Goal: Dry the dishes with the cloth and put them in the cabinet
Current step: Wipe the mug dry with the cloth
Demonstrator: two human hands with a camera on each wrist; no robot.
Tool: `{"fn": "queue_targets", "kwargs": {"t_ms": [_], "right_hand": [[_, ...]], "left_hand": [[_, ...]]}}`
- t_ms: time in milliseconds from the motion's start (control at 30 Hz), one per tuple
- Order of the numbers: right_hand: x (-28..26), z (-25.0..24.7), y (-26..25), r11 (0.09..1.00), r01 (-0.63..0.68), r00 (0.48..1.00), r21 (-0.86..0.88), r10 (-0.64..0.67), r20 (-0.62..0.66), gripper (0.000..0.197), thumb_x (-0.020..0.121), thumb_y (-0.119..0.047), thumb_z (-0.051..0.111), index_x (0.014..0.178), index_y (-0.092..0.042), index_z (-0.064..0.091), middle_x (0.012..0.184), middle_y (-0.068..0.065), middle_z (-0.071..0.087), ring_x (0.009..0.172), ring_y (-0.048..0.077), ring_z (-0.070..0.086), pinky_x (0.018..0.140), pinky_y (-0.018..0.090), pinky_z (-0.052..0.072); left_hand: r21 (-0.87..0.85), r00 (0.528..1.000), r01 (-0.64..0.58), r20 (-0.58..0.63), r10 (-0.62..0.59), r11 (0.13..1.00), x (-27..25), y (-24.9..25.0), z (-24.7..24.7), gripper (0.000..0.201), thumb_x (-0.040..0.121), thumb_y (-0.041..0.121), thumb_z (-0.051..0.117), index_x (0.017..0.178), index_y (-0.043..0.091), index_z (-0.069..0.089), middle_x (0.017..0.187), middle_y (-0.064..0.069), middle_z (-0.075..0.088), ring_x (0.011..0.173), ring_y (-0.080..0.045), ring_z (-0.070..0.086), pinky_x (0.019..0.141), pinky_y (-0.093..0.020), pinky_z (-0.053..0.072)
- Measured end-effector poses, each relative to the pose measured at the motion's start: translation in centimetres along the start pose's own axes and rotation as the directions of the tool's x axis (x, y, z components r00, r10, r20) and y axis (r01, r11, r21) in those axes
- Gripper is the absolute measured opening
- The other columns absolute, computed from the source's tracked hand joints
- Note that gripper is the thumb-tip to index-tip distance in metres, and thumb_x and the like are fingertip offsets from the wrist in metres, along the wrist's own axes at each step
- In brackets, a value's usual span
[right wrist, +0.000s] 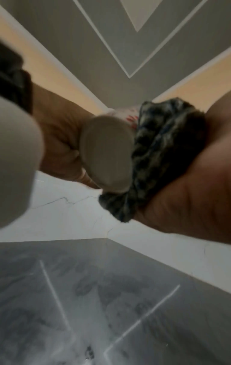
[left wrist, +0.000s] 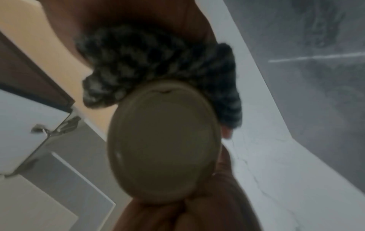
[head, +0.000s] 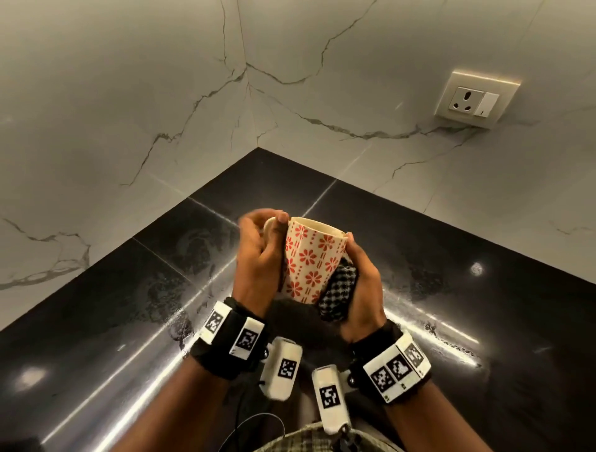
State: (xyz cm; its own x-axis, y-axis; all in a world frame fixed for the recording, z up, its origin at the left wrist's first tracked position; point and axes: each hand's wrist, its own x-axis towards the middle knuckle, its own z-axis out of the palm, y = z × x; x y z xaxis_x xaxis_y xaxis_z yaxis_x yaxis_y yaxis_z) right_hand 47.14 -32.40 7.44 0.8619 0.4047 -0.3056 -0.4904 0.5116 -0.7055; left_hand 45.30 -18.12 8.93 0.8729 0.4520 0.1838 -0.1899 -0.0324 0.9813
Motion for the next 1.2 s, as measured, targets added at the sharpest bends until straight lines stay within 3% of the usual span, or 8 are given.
{"fn": "queue_targets", "kwargs": {"t_ms": [200, 467, 600, 767, 867, 967, 1033, 1200], "right_hand": [[0.0, 1.0, -0.5, 0.894, 0.36, 0.883, -0.268, -0.419, -0.212, 0.034, 0.108, -0.036, 0.04, 0.13, -0.02, 0.06, 0.115, 0.008, 0.071, 0.101, 0.025, 0.069, 0.086, 0.041, 0.06], [-2.2, 2.5, -0.5, -0.022, 0.839, 0.423, -0.543, -0.603, 0.677, 0.042, 0.101, -0.008, 0.044, 0.141, 0.0, 0.051, 0.158, 0.016, 0.039, 0.155, 0.033, 0.019, 0.123, 0.061, 0.02], [-1.1, 1.8, -0.8, 0.286, 0.83, 0.522, -0.479, -0.701, 0.485, 0.044, 0.098, 0.009, 0.036, 0.14, 0.009, 0.049, 0.158, 0.019, 0.038, 0.155, 0.032, 0.021, 0.123, 0.059, 0.023], [-0.3, 1.0, -2.0, 0.928, 0.369, 0.929, -0.051, -0.368, 0.022, 0.046, 0.105, -0.03, 0.038, 0.144, -0.01, 0.053, 0.133, 0.019, 0.064, 0.12, 0.035, 0.061, 0.112, 0.064, 0.039], [-1.9, 2.1, -1.2, 0.79, 0.549, 0.836, -0.274, -0.524, 0.164, 0.048, 0.106, -0.031, 0.036, 0.15, -0.014, 0.046, 0.155, 0.01, 0.046, 0.145, 0.029, 0.041, 0.12, 0.059, 0.03], [-1.9, 2.5, 0.0, 0.147, 0.824, 0.504, -0.547, -0.633, 0.588, 0.049, 0.1, -0.017, 0.047, 0.147, -0.002, 0.045, 0.164, 0.012, 0.03, 0.157, 0.027, 0.013, 0.125, 0.058, 0.018], [-1.0, 2.0, 0.1, 0.12, 0.837, 0.469, -0.534, -0.659, 0.588, 0.044, 0.1, -0.008, 0.048, 0.142, 0.002, 0.05, 0.16, 0.016, 0.036, 0.156, 0.03, 0.018, 0.123, 0.059, 0.021], [-0.3, 0.9, -1.2, 0.951, 0.296, 0.954, -0.086, -0.289, 0.084, 0.047, 0.108, -0.035, 0.036, 0.14, -0.008, 0.057, 0.139, 0.016, 0.061, 0.127, 0.032, 0.059, 0.112, 0.056, 0.044]], "left_hand": [[0.303, 0.984, -0.018, 0.173, -0.036, 0.953, -1.4, -0.7, 1.3, 0.063, 0.085, 0.083, 0.041, 0.125, 0.035, 0.047, 0.115, -0.003, 0.064, 0.099, -0.018, 0.07, 0.077, -0.041, 0.064], [-0.02, 0.915, 0.271, 0.315, -0.251, 0.962, -1.5, 0.6, 1.0, 0.021, 0.108, 0.013, 0.041, 0.107, 0.023, 0.06, 0.103, 0.001, 0.069, 0.103, -0.022, 0.066, 0.083, -0.031, 0.056], [-0.149, 0.899, 0.29, 0.381, -0.216, 0.945, -1.5, 0.2, 0.6, 0.066, 0.087, 0.058, 0.07, 0.126, 0.005, 0.062, 0.123, -0.023, 0.067, 0.111, -0.04, 0.065, 0.102, -0.058, 0.049], [-0.294, 0.883, 0.375, 0.403, -0.242, 0.879, -2.1, -0.2, 0.7, 0.085, 0.076, 0.066, 0.074, 0.135, 0.009, 0.056, 0.131, -0.026, 0.063, 0.114, -0.041, 0.063, 0.1, -0.062, 0.048], [-0.305, 0.9, 0.358, 0.366, -0.239, 0.882, -1.7, -0.6, 0.8, 0.056, 0.095, 0.052, 0.06, 0.13, 0.008, 0.06, 0.13, -0.026, 0.063, 0.114, -0.038, 0.063, 0.103, -0.057, 0.048], [-0.297, 0.89, 0.384, 0.371, -0.265, 0.874, -2.0, -0.7, 0.8, 0.024, 0.104, 0.028, 0.044, 0.118, 0.022, 0.063, 0.116, -0.005, 0.068, 0.096, -0.01, 0.073, 0.083, -0.027, 0.06], [-0.325, 0.907, 0.352, 0.351, -0.234, 0.878, -2.1, -0.9, 0.9, 0.026, 0.1, 0.031, 0.052, 0.119, 0.018, 0.063, 0.114, -0.006, 0.071, 0.099, -0.013, 0.073, 0.083, -0.029, 0.06], [-0.325, 0.964, 0.21, 0.227, -0.139, 0.922, -2.3, -1.1, 1.5, 0.078, 0.085, 0.058, 0.07, 0.139, 0.007, 0.048, 0.129, -0.023, 0.063, 0.113, -0.038, 0.065, 0.094, -0.063, 0.053]]}}
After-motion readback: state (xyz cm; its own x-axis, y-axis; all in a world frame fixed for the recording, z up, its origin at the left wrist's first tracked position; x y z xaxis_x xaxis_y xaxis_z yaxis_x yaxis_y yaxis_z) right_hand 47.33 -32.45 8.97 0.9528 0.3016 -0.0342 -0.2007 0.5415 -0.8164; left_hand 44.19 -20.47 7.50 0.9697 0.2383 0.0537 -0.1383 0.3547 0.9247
